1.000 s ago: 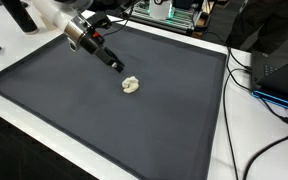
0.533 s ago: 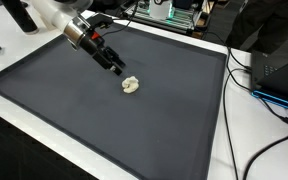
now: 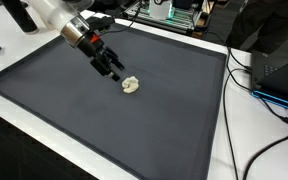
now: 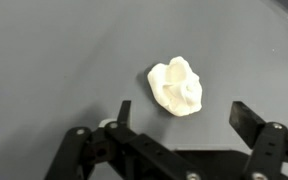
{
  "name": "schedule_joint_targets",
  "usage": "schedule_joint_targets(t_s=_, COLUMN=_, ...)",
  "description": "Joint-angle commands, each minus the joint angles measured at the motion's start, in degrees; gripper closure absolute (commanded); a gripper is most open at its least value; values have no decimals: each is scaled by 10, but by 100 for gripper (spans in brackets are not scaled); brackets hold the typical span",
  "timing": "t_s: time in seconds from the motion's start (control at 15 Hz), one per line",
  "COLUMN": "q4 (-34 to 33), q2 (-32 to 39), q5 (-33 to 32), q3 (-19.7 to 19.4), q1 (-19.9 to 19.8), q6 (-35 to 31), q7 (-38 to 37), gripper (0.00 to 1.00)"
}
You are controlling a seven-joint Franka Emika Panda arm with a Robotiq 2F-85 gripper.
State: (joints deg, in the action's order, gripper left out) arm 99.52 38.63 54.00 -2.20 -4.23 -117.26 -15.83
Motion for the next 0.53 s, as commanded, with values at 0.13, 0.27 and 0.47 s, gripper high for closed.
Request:
schedule_joint_targets(t_s=0.13, q4=-29, q2=3, q5=-99, q3=-22, q1=48, q6=-34, q7=-89, gripper=0)
schedule_joint_targets(t_s=0.27, q4=-43, q2=3, q5=-148, q3=-25, q1=60, q6=-31, q7=-115, gripper=0)
schedule_joint_targets(t_s=0.47, q4=-72, q2=4, q5=-240, q3=-31, q1=78, q6=-14, q7=-157, gripper=0)
